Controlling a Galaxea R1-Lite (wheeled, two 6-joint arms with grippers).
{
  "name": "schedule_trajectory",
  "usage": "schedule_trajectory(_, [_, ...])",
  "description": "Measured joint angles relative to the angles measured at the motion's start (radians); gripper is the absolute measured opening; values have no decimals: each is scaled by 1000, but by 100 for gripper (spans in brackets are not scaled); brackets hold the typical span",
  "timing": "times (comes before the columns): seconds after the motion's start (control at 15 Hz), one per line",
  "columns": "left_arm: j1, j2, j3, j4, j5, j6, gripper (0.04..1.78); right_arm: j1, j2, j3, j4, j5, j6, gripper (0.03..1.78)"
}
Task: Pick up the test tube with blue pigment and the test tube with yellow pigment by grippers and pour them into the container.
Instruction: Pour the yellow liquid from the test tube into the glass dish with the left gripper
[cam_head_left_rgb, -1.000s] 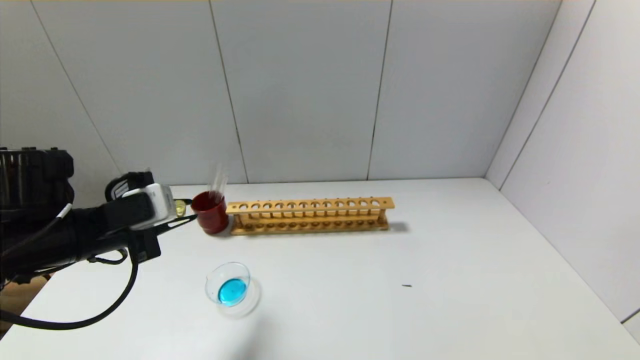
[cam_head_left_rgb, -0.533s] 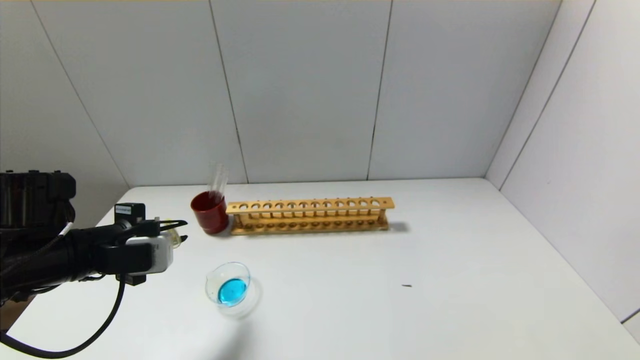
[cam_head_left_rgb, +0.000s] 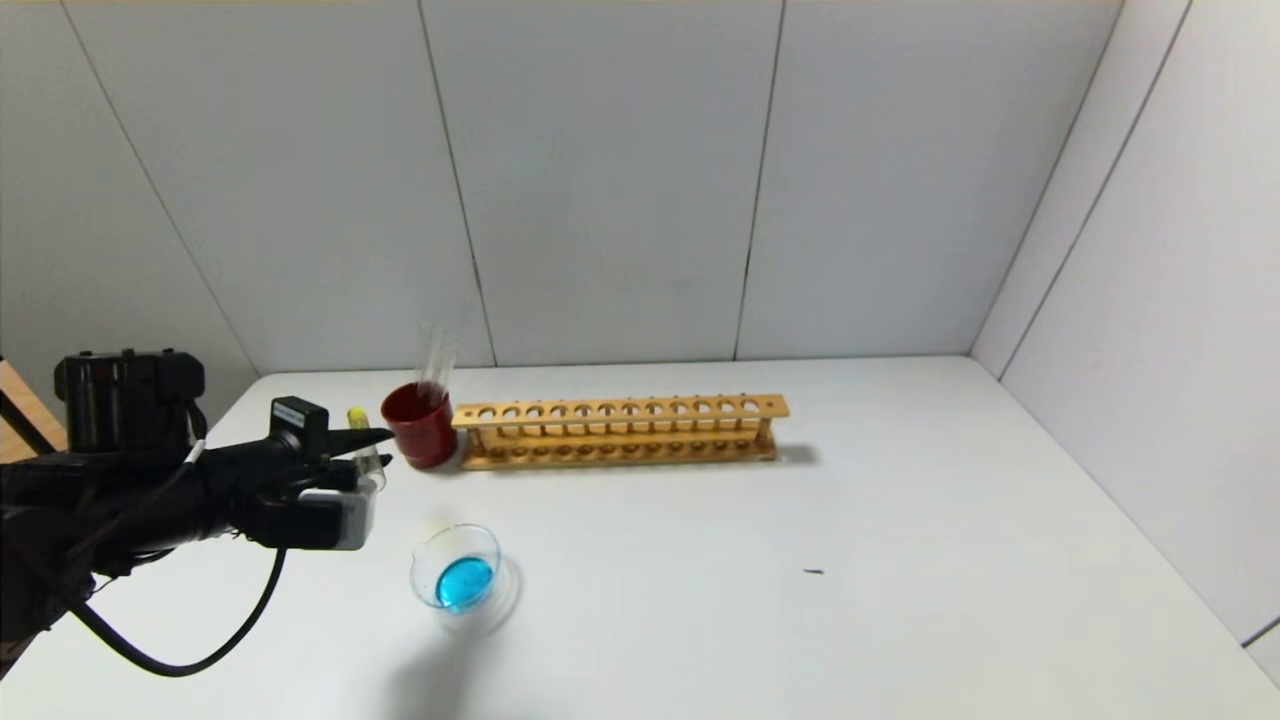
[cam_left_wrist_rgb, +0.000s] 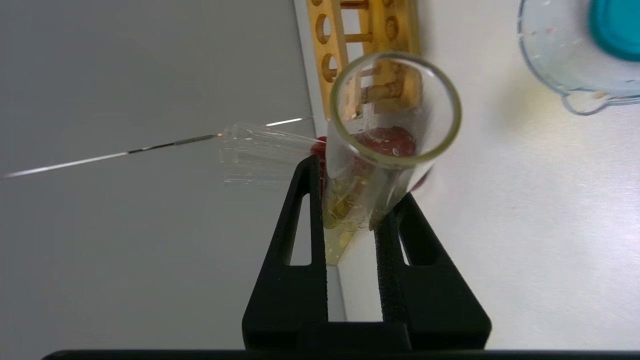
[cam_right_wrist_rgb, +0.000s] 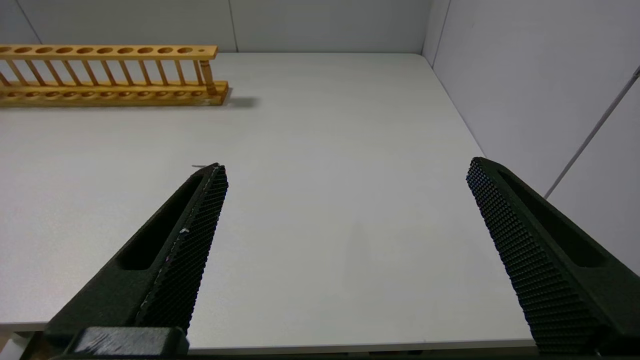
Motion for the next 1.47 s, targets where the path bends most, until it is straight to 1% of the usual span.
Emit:
schedule_trajectory(0.13, [0, 42, 2, -55, 2, 57, 32, 0, 0, 0, 0, 0, 0, 175])
schedule_trajectory(0.6, [-5, 147, -16, -72, 22, 197, 32, 0, 0, 0, 0, 0, 0, 175])
schedule_trajectory(0.87, [-7, 222, -31, -199, 37, 221, 32, 0, 0, 0, 0, 0, 0, 175])
schedule_trajectory(0.93, [-7, 236, -37, -213, 41, 223, 32, 0, 0, 0, 0, 0, 0, 175])
schedule_trajectory(1.13, [-12, 258, -57, -213, 42, 238, 32, 0, 0, 0, 0, 0, 0, 175])
schedule_trajectory(1.47, [-19, 289, -85, -213, 51, 314, 32, 0, 0, 0, 0, 1, 0, 175])
